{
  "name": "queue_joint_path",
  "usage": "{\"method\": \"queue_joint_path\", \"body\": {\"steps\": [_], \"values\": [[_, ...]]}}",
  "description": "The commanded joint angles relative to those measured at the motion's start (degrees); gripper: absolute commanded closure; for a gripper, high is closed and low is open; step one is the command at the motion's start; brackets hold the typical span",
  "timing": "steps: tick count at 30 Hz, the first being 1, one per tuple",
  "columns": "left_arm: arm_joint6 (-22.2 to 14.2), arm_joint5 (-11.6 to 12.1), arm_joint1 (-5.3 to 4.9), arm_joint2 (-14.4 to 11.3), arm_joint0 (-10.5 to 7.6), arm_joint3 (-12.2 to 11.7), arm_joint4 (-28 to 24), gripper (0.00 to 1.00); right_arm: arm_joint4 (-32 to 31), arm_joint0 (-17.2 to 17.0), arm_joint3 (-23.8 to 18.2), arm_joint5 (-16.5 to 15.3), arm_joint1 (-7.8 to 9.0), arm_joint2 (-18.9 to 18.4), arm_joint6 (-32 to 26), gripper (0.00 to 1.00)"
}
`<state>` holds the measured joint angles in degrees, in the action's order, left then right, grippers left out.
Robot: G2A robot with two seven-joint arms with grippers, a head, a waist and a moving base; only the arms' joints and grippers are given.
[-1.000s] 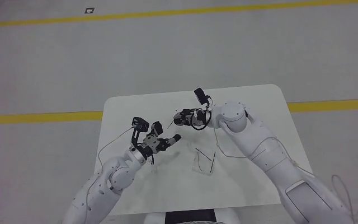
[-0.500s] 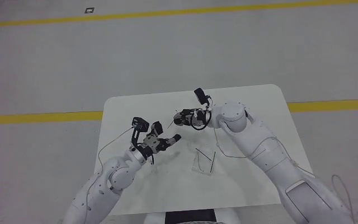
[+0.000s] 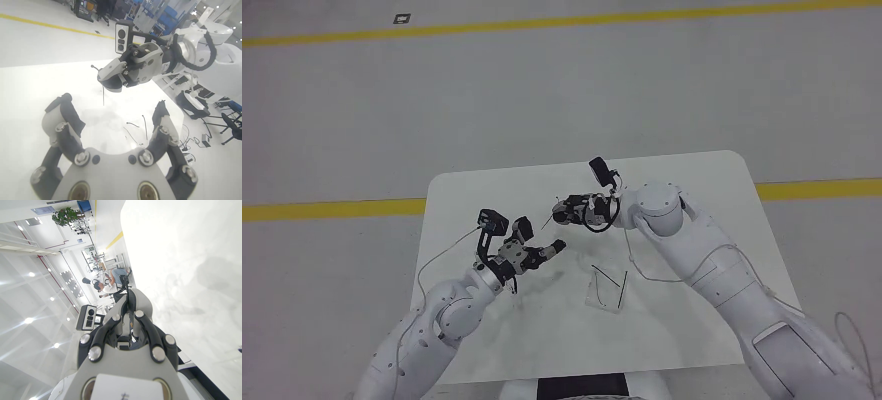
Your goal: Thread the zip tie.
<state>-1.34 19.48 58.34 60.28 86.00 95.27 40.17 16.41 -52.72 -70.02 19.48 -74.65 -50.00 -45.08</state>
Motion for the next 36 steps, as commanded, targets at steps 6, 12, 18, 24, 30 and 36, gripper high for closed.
{"method": "queue_joint_path", "body": {"steps": [6, 12, 18, 24, 30, 36], "values": [[0.47, 0.00, 0.12, -0.08, 0.14, 0.23, -1.96, 0.00, 0.00, 0.00, 0.00, 0.00, 0.00, 0.00, 0.00, 1.00], [0.39, 0.00, -0.53, -0.35, 0.29, 1.59, -6.67, 0.00, 0.00, 0.00, 0.00, 0.00, 0.00, 0.00, 0.00, 1.00], [0.06, 0.00, -1.03, -0.67, -0.21, 1.77, -5.95, 0.00, 0.00, 0.00, 0.00, 0.00, 0.00, 0.00, 0.00, 1.00], [0.16, -0.74, -0.96, -0.72, -0.41, 1.56, -5.24, 0.00, 0.00, 0.00, 0.00, 0.00, 0.00, 0.00, 0.00, 1.00], [1.68, -1.52, -0.81, -1.10, -0.94, 0.61, -0.25, 0.00, 0.00, 0.00, 0.00, 0.00, 0.00, 0.00, 0.00, 1.00], [1.68, -1.52, -0.81, -1.10, -0.94, 0.61, -0.25, 0.00, 0.00, 0.00, 0.00, 0.00, 0.00, 0.00, 0.00, 1.00]]}}
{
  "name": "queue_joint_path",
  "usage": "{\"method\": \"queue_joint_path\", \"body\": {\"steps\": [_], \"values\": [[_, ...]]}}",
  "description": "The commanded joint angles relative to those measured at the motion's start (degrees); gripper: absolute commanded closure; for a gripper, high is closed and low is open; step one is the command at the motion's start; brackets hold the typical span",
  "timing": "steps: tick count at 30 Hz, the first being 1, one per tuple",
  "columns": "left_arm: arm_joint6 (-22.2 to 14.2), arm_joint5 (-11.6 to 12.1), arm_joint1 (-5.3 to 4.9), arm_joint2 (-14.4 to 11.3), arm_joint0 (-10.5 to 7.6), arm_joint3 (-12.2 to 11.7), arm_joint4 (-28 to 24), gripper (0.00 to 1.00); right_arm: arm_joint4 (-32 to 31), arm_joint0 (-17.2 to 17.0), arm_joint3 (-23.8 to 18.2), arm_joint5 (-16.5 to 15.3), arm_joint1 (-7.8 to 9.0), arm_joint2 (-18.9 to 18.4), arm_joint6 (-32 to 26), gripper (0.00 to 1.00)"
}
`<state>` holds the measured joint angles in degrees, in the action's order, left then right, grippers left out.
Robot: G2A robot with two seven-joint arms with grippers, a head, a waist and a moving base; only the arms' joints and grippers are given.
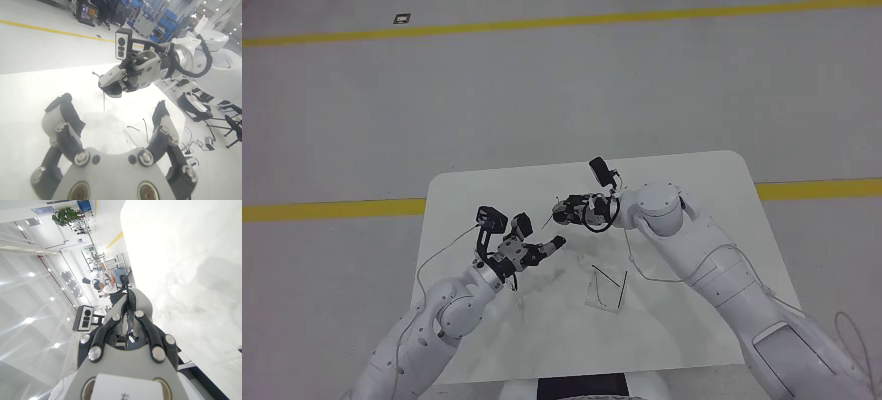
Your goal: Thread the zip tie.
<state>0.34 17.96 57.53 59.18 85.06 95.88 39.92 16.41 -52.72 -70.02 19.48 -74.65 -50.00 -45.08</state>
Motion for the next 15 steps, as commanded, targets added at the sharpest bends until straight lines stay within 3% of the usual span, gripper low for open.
{"method": "queue_joint_path", "body": {"steps": [1, 7, 9, 10, 15], "values": [[-0.02, -0.11, 0.03, -0.04, -0.02, 0.02, -0.09, 0.00, 0.00, 0.00, 0.00, 0.00, 0.00, 0.00, 0.00, 1.00], [-0.11, -0.36, 0.12, 0.36, -0.15, 0.09, 0.63, 0.00, 0.00, 0.00, 0.00, 0.00, 0.00, 0.00, 0.00, 1.00], [0.25, -0.30, 0.13, 0.59, -0.13, 0.11, 0.94, 0.05, 0.00, 0.00, 0.00, 0.00, 0.00, 0.00, 0.00, 1.00], [0.35, -0.15, 0.13, 0.65, -0.05, 0.14, 1.11, 0.00, 0.00, 0.00, 0.00, 0.00, 0.00, 0.00, 0.00, 1.00], [0.17, -0.04, 0.13, 0.84, -0.01, 0.06, 1.07, 0.00, 0.00, 0.00, 0.00, 0.00, 0.00, 0.00, 0.00, 1.00]]}}
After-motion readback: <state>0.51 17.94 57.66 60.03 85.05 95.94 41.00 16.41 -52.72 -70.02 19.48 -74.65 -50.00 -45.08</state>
